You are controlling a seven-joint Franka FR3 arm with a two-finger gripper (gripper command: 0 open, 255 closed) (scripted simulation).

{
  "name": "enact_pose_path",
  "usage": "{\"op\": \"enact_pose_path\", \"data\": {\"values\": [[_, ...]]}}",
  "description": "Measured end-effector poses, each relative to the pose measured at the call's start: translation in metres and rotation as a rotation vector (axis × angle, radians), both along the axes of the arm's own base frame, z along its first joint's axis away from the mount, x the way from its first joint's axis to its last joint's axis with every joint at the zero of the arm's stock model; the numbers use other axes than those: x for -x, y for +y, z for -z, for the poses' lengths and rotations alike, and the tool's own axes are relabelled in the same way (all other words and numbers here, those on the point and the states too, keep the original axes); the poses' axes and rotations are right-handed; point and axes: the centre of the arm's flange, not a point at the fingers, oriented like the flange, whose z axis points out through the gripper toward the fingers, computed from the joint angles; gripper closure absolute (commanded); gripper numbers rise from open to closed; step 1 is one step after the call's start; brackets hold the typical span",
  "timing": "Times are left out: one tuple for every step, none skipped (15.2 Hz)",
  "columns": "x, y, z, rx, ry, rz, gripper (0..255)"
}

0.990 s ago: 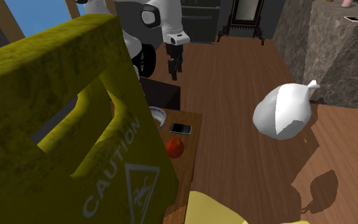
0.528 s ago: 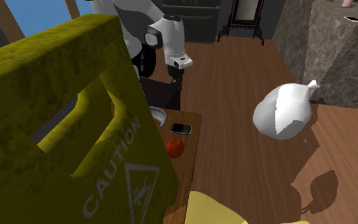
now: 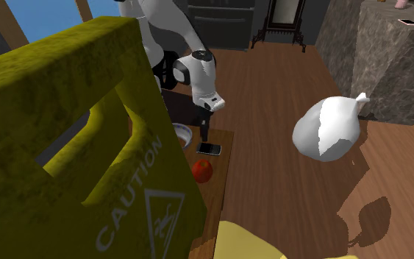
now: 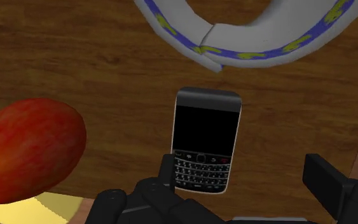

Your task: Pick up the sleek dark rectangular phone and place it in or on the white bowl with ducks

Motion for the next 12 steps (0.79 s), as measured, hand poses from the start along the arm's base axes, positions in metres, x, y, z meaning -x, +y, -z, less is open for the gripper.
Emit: {"op": "enact_pose_path", "data": {"values": [[-0.007,-0.007,0.01,0.002,0.005,-0.011,0],[-0.011,-0.015,0.017,0.003,0.008,-0.02,0],[-0.012,-0.017,0.026,0.004,0.01,-0.025,0],[-0.014,-0.017,0.032,0.004,0.011,-0.028,0],[-0.015,-0.017,0.037,0.005,0.012,-0.03,0],[-0.015,-0.018,0.043,0.005,0.012,-0.03,0],[-0.016,-0.018,0.048,0.005,0.012,-0.031,0],[-0.016,-0.019,0.054,0.005,0.012,-0.031,0],[-0.017,-0.019,0.058,0.005,0.012,-0.031,0],[-0.016,-0.019,0.062,0.005,0.012,-0.031,0],[-0.016,-0.019,0.064,0.005,0.012,-0.031,0],[-0.016,-0.019,0.066,0.005,0.012,-0.031,0]]}}
